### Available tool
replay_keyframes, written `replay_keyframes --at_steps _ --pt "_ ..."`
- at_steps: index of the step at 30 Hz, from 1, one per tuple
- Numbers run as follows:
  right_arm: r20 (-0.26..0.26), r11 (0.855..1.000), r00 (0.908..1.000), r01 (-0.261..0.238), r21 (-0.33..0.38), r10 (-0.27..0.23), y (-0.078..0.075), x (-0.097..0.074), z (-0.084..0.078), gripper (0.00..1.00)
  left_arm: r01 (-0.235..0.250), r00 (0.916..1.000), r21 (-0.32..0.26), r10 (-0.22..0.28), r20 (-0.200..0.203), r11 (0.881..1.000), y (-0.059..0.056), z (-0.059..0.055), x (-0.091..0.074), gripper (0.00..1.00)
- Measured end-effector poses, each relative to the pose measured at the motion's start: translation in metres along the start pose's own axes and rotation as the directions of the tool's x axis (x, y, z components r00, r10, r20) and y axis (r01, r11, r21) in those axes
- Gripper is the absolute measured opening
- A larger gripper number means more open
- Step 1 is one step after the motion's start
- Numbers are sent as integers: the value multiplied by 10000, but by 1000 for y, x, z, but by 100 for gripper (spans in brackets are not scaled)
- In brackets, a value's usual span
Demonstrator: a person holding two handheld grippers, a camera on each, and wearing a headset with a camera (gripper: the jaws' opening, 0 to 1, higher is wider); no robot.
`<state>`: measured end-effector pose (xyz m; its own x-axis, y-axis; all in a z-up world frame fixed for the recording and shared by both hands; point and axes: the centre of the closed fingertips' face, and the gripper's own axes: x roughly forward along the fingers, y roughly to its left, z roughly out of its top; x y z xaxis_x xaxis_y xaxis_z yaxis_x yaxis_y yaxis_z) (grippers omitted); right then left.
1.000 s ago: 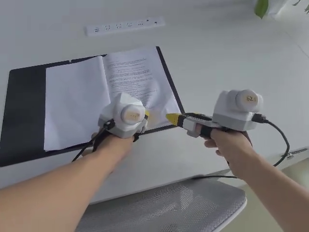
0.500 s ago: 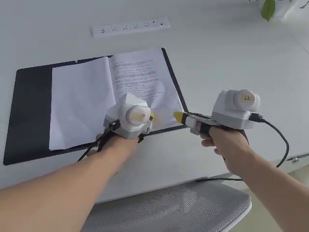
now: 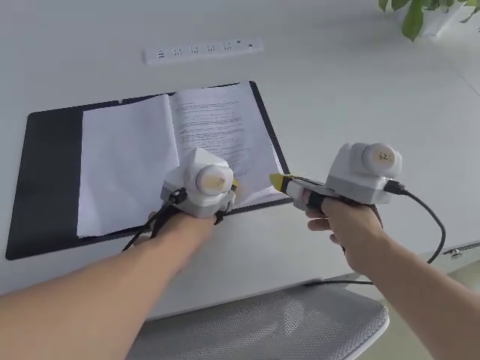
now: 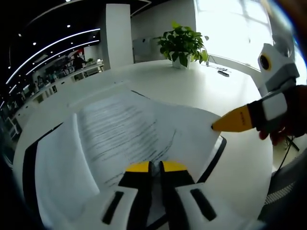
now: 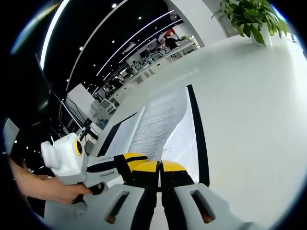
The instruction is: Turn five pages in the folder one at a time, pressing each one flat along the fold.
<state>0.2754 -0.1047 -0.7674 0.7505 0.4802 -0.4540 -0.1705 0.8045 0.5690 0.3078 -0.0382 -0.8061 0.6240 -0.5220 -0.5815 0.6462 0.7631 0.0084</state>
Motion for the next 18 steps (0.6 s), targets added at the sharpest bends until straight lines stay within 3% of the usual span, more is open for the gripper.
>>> replay_keyframes --at_steps 3,5,8,10,18 --pt "-36 10000 10000 -61 -45 61 6 0 2 0 -66 9998 -200 62 -197 9998 6 -4 -7 0" --pt "36 9998 9999 -167 -109 167 11 1 5 0 20 9991 -4 -21 -431 10000 7 -7 -14 0" --pt "128 9991 9992 -388 -165 390 23 0 10 0 9 9979 112 -1 -649 9999 14 -11 -26 3" --pt "194 9980 9980 -589 -247 594 33 -1 13 0 -70 9974 -137 60 -713 9999 20 -12 -33 6" --pt "266 9835 9859 -1629 -786 1654 81 -4 18 0 -360 9994 -862 358 -39 9956 43 4 -79 10"
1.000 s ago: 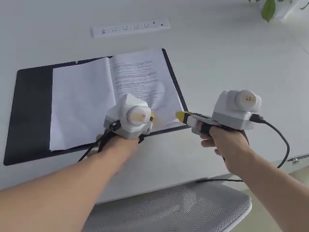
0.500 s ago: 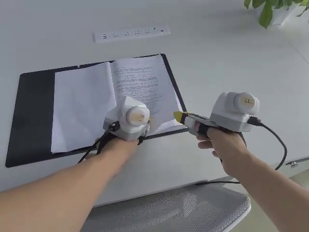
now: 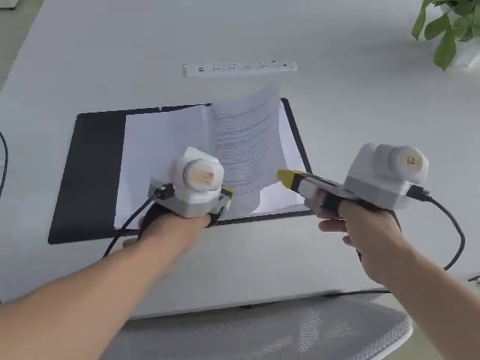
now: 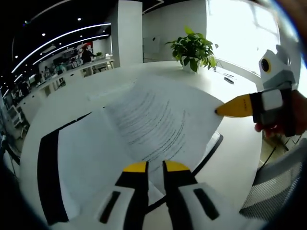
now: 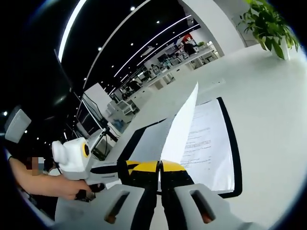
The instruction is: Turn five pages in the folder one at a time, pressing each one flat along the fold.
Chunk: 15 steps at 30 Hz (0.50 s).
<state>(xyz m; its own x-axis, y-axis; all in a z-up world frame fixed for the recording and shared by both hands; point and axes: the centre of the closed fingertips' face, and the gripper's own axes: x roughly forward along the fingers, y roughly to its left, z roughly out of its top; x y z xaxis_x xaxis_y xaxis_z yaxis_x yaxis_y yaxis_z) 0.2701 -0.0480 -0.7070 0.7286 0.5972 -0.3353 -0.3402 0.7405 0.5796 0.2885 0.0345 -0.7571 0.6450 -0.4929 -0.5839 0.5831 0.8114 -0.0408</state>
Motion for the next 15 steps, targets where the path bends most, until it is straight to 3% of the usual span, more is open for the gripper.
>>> replay_keyframes --at_steps 8,15 --pt "-134 9945 9952 -973 -389 968 50 17 0 0 -380 9959 -442 415 798 9983 27 15 -53 10" --pt "-576 9824 9848 -1680 -811 1637 93 42 -8 0 -783 9884 -822 882 1240 9935 53 13 -100 10"
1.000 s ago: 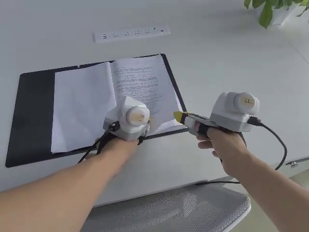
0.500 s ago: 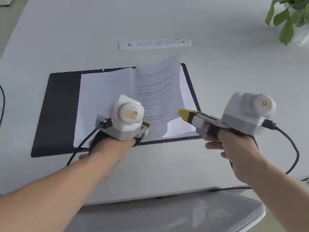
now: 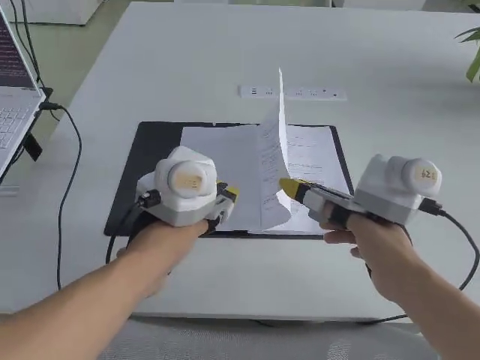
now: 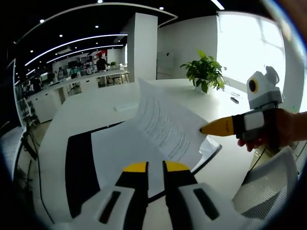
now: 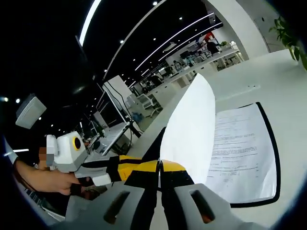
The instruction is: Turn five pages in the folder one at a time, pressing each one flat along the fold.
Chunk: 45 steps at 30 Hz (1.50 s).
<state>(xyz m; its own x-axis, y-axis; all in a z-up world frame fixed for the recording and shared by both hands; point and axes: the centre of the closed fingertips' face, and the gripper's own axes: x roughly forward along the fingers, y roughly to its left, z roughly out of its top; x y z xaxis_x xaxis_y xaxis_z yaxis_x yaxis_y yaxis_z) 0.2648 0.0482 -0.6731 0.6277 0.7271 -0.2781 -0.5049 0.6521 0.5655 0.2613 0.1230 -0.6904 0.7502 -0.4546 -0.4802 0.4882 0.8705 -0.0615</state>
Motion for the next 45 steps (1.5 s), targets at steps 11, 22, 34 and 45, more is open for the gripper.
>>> replay_keyframes --at_steps 11,22,34,45 --pt "-931 9977 9941 -591 -344 557 37 55 -24 0 -661 9974 -343 670 269 9972 44 -11 -46 9" --pt "-2131 9960 9754 -691 -572 555 54 110 -64 0 -1196 9927 -720 1202 43 9902 85 -34 -71 8" --pt "-3493 9987 9370 -179 -475 2 43 145 -113 0 -1260 9918 -1118 1226 -367 9857 99 -61 -73 8" --pt "-4017 9991 9154 -76 418 238 40 152 -137 5 -1202 9916 -1311 1128 -629 9841 100 -79 -64 7"
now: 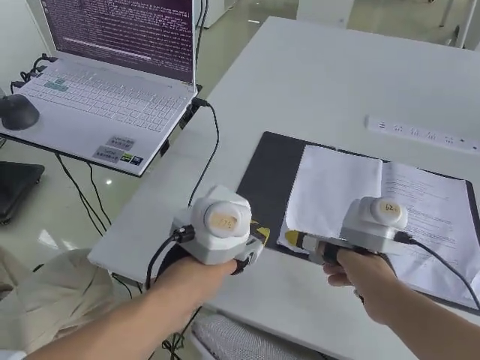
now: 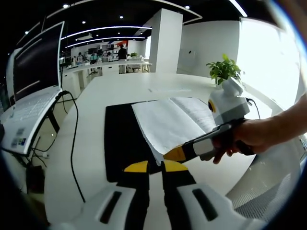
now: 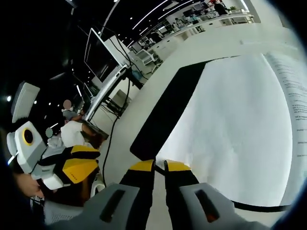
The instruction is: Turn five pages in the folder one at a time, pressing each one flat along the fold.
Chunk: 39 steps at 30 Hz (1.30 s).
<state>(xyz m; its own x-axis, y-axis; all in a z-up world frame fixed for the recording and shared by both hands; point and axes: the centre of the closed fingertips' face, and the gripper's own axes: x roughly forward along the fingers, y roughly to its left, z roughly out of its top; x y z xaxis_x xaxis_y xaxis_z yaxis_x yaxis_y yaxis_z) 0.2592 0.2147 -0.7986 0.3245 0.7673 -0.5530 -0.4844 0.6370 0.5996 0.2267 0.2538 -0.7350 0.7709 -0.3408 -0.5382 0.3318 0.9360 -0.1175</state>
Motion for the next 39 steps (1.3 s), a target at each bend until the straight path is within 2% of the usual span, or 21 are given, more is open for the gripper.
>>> replay_keyframes --at_steps 7,14,20,25,29,30,34,37,39 --pt "-8 9992 9992 -401 88 401 6 -6 -5 5 120 9997 -93 -122 -200 9999 -5 -9 10 7" --pt "505 9986 9978 -453 261 439 -6 -24 12 4 369 9982 41 -367 -482 9993 -14 -13 29 6" --pt "998 9980 9949 -223 590 163 -34 -43 31 3 755 9967 214 -748 -313 9969 -24 -6 57 5" --pt "1468 9949 9890 38 1007 -186 -64 -58 54 3 944 9947 202 -935 -435 9953 -32 -7 79 5" --pt "1843 9919 9822 122 1267 -356 -84 -68 72 3 917 9946 94 -911 -504 9957 -33 -8 95 4" --pt "1948 9903 9799 157 1382 -428 -92 -70 77 2 893 9946 76 -887 -535 9960 -33 -9 98 4" --pt "2149 9851 9742 329 1686 -693 -103 -80 88 1 818 9934 -19 -817 -803 9966 -33 -18 107 1" --pt "2244 9801 9711 371 1949 -814 -113 -83 97 0 744 9932 -24 -743 -897 9972 -33 -22 109 0" --pt "2303 9746 9683 452 2194 -967 -122 -83 102 0 678 9915 -34 -677 -1108 9977 -32 -29 109 0"
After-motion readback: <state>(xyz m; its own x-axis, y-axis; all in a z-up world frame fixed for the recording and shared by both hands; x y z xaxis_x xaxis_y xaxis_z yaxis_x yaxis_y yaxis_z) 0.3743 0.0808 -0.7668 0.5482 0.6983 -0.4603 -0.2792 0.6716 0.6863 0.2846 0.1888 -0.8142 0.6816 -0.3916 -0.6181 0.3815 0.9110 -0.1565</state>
